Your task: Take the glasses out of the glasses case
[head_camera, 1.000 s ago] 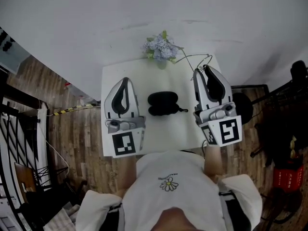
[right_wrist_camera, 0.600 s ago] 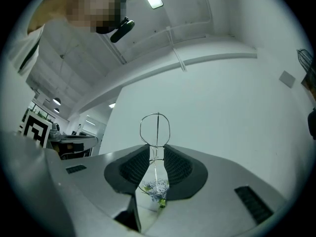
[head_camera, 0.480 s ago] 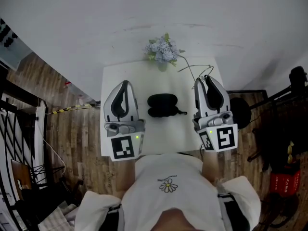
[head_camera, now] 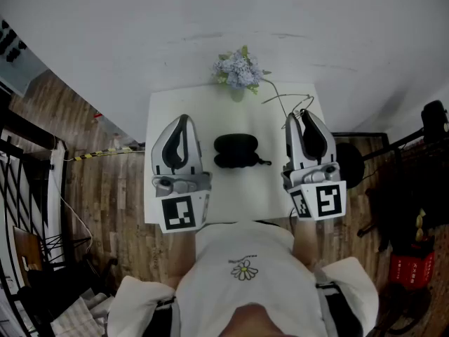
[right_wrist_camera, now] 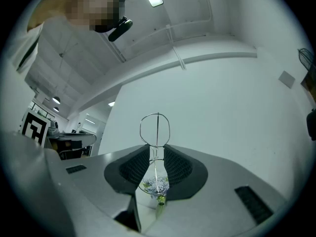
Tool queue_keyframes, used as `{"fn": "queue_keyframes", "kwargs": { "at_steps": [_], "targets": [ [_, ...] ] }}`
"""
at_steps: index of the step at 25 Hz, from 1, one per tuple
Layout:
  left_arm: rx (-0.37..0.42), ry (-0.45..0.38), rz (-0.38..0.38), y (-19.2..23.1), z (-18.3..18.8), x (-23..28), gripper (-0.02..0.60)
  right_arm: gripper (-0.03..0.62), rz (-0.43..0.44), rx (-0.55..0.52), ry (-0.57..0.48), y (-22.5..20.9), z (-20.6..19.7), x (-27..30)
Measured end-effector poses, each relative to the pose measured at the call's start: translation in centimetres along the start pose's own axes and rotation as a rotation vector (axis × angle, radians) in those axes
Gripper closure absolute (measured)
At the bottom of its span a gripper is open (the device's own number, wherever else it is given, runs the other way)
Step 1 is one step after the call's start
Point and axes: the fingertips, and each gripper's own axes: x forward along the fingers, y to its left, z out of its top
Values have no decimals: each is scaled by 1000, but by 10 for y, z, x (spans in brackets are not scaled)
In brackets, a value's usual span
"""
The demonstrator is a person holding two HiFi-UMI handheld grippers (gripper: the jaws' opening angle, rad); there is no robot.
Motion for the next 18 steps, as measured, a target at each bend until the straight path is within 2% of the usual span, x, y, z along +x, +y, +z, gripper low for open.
{"fn": "queue_keyframes", "kwargs": {
  "at_steps": [18],
  "targets": [
    [2, -15, 2, -3, 7, -3, 566, 505, -1, -8, -13, -1, 5, -5]
  ]
}}
